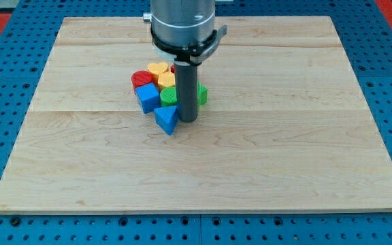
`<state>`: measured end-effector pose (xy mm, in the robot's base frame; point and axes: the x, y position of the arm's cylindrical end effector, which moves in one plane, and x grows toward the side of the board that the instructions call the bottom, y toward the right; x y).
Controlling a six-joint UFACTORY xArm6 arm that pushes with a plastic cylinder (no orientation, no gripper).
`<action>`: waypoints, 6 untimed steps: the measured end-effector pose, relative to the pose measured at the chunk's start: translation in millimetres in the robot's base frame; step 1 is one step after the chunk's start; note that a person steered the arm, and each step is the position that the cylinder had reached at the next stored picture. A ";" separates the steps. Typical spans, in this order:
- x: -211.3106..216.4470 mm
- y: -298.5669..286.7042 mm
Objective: Push the blue triangle towards up
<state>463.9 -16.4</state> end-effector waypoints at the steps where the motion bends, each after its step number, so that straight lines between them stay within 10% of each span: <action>1: 8.6 3.4; 3: 70.4 -25.4; 6: 46.8 -32.5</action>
